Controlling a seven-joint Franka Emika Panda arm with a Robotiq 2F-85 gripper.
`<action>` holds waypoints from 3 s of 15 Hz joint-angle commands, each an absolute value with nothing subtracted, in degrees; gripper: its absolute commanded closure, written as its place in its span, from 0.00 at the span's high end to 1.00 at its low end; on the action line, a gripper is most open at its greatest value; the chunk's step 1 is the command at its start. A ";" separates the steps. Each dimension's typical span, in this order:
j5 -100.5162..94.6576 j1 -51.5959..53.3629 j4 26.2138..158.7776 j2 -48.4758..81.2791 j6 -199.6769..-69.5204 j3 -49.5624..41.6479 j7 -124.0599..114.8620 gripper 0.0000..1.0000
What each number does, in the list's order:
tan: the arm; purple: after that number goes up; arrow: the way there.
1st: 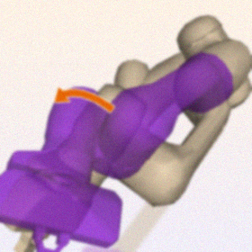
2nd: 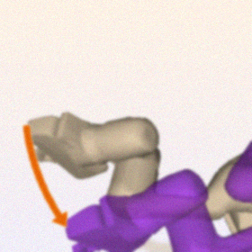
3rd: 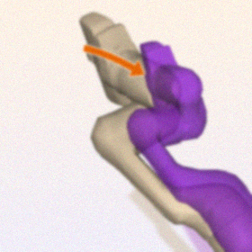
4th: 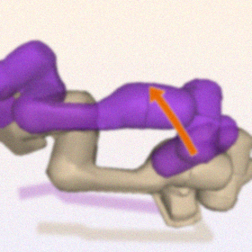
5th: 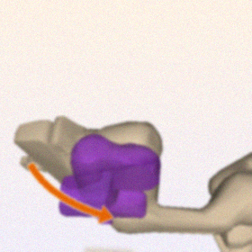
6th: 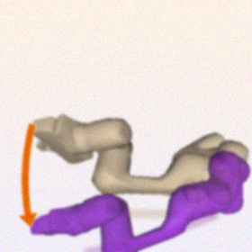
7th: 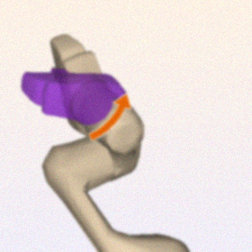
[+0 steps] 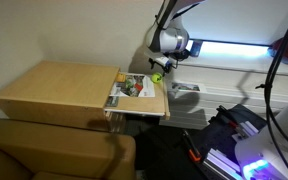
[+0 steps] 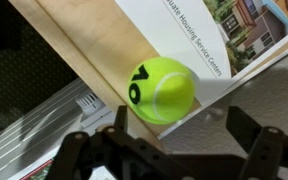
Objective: Put the ball on the can on the window sill
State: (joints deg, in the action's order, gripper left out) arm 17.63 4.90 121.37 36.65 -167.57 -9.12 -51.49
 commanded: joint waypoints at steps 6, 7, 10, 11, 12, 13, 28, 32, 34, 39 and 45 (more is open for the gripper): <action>18.66 3.96 117.16 40.44 -164.70 -8.25 -52.69 1.00; 18.31 4.43 116.65 40.93 -164.61 -8.81 -53.17 1.00; 18.21 4.45 115.07 42.38 -163.98 -9.16 -54.23 1.00; 18.14 4.54 114.59 43.01 -163.67 -9.34 -54.63 1.00; 18.01 4.62 114.20 43.57 -163.19 -9.52 -54.91 1.00; 18.01 4.53 113.78 44.03 -162.61 -9.51 -55.18 1.00; 21.45 -1.71 111.97 43.93 -157.30 -5.82 -54.40 0.38; 24.47 -5.42 112.51 41.27 -154.15 -3.36 -52.92 0.38; 25.51 -6.80 113.72 38.40 -151.57 -3.25 -52.04 0.38; 22.58 -7.67 118.42 28.40 -142.85 -8.57 -52.01 0.38; 18.08 -11.73 123.47 14.74 -137.80 -16.45 -49.23 0.38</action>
